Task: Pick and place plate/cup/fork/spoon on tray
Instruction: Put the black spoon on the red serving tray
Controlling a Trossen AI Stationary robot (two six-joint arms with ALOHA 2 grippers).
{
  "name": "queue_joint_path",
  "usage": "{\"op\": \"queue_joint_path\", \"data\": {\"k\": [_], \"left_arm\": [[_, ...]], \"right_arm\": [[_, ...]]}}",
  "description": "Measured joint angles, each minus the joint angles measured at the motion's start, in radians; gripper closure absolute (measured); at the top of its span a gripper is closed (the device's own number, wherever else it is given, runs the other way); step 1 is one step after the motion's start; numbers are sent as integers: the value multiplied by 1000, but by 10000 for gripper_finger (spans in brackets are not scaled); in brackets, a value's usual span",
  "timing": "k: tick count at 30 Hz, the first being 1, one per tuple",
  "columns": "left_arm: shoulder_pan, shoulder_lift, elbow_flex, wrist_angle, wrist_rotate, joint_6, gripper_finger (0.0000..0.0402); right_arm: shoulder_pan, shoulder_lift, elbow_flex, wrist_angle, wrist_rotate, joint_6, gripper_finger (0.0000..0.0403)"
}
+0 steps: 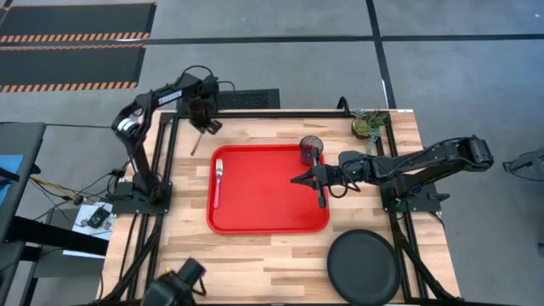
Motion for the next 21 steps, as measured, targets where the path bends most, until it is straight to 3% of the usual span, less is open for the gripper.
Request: {"op": "queue_joint_path", "data": {"k": [6, 13, 21], "left_arm": [[-205, -224, -131, 13, 131, -221, 401], [-530, -434, -266, 62, 127, -656, 401], [-808, -435, -350, 223, 122, -1112, 401]], "right_arm": [[-11, 0, 0, -2, -2, -32, 390], [-76, -19, 0, -33, -1, 34, 390], [-121, -16, -4, -43, 35, 98, 390]]}}
